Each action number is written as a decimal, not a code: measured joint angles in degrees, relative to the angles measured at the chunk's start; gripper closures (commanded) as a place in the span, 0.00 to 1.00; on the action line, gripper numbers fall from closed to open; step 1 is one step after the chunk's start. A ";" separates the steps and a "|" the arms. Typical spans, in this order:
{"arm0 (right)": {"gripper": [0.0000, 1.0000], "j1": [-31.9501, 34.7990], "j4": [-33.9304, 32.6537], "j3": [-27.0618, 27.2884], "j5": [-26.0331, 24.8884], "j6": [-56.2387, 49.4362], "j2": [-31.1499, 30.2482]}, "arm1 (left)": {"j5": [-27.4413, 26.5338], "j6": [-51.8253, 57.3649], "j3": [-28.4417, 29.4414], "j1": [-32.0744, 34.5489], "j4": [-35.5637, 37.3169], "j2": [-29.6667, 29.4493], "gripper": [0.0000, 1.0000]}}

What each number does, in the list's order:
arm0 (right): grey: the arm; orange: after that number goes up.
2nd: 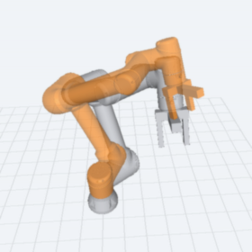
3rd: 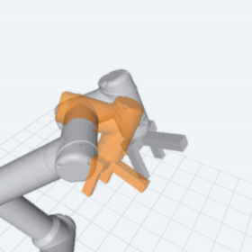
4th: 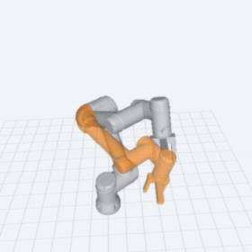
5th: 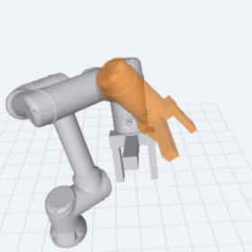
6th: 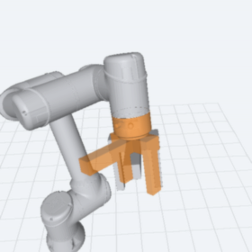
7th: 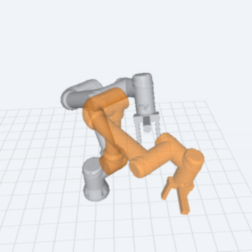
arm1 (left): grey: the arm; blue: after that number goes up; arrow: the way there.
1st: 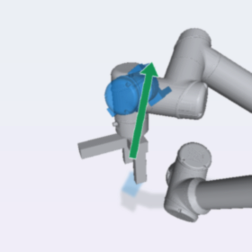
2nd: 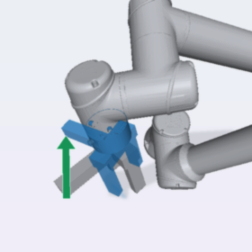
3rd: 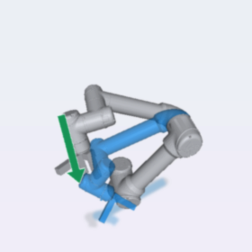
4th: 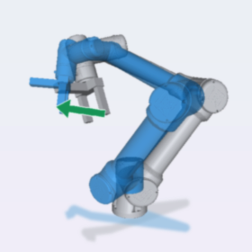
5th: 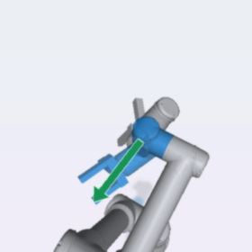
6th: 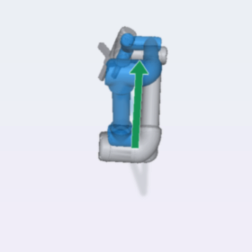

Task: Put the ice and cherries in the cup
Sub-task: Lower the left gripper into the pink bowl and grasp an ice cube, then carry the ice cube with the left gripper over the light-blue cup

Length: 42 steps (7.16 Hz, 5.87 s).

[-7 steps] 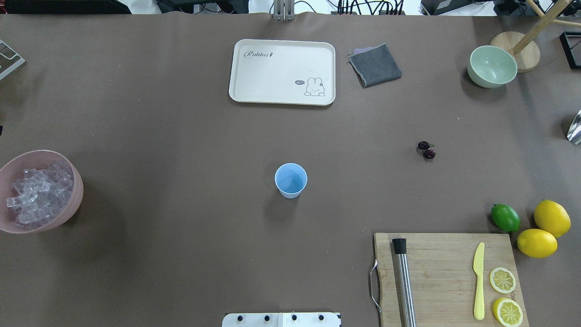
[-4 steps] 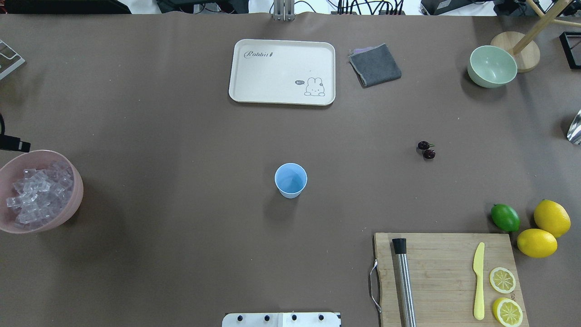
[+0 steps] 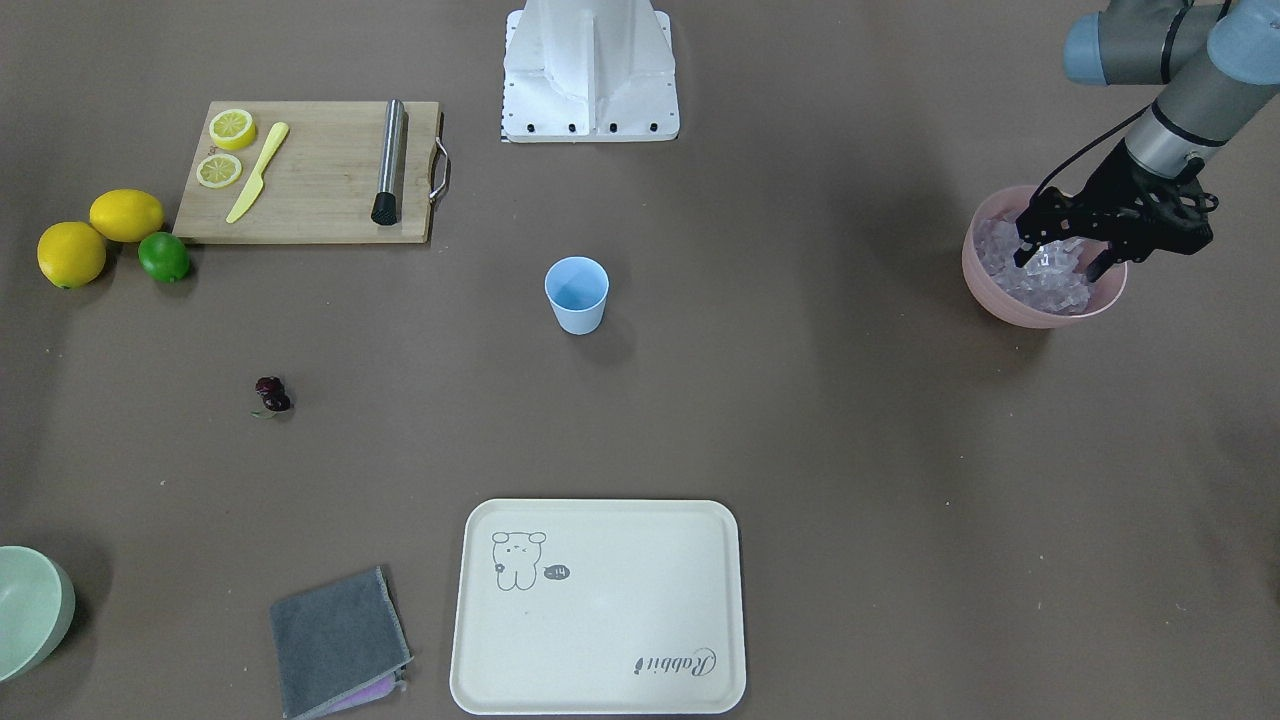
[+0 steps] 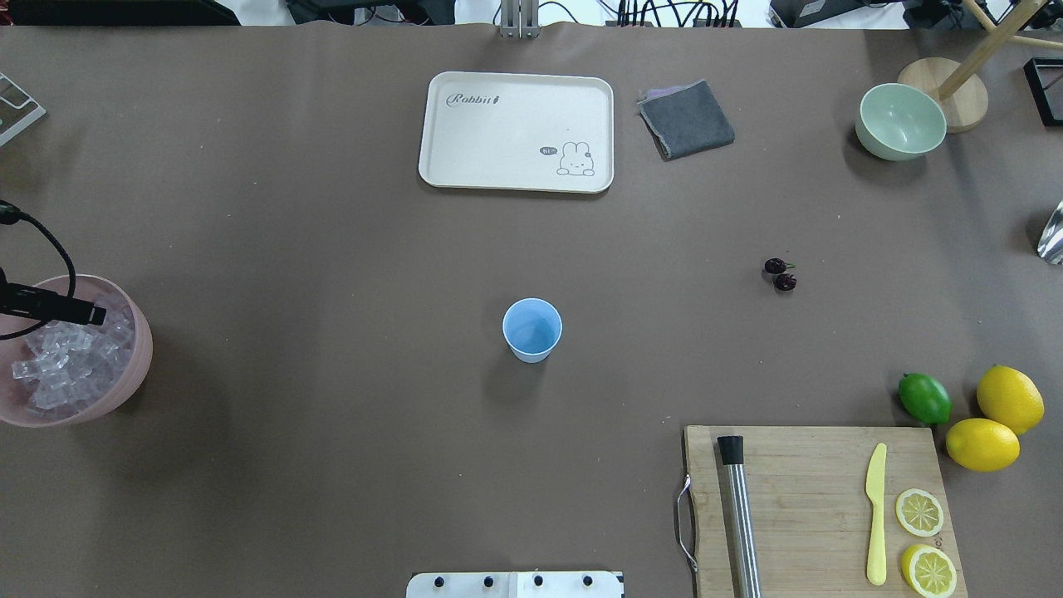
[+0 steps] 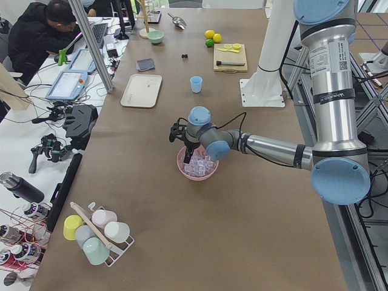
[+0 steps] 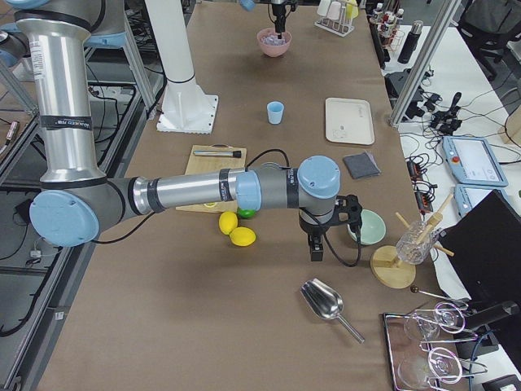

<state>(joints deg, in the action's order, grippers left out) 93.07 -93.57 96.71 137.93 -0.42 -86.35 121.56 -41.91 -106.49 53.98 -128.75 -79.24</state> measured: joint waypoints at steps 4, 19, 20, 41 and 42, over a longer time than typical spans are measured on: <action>0.00 0.00 -0.03 -0.05 -0.11 0.01 0.55 | 0.30 0.07 0.31 -0.96 -2.65 2.86 0.02; 0.00 0.41 -2.14 -0.12 -0.30 0.07 2.92 | -0.01 0.34 1.92 -1.36 -2.74 1.91 0.10; 0.00 0.47 -2.14 -0.12 -0.30 0.07 2.89 | 0.01 0.34 2.12 -1.39 -2.74 1.90 0.11; 0.00 1.65 -2.23 0.00 0.46 0.07 2.01 | 3.09 -12.59 -3.06 2.51 -2.49 -10.25 1.00; 0.00 1.71 -2.23 -0.06 0.46 0.07 1.93 | 1.27 -17.29 -2.89 -1.18 -2.07 -14.68 1.00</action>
<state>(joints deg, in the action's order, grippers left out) 94.78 -95.80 96.66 138.40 -0.35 -84.41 122.83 -59.20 -109.37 52.80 -130.81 -93.91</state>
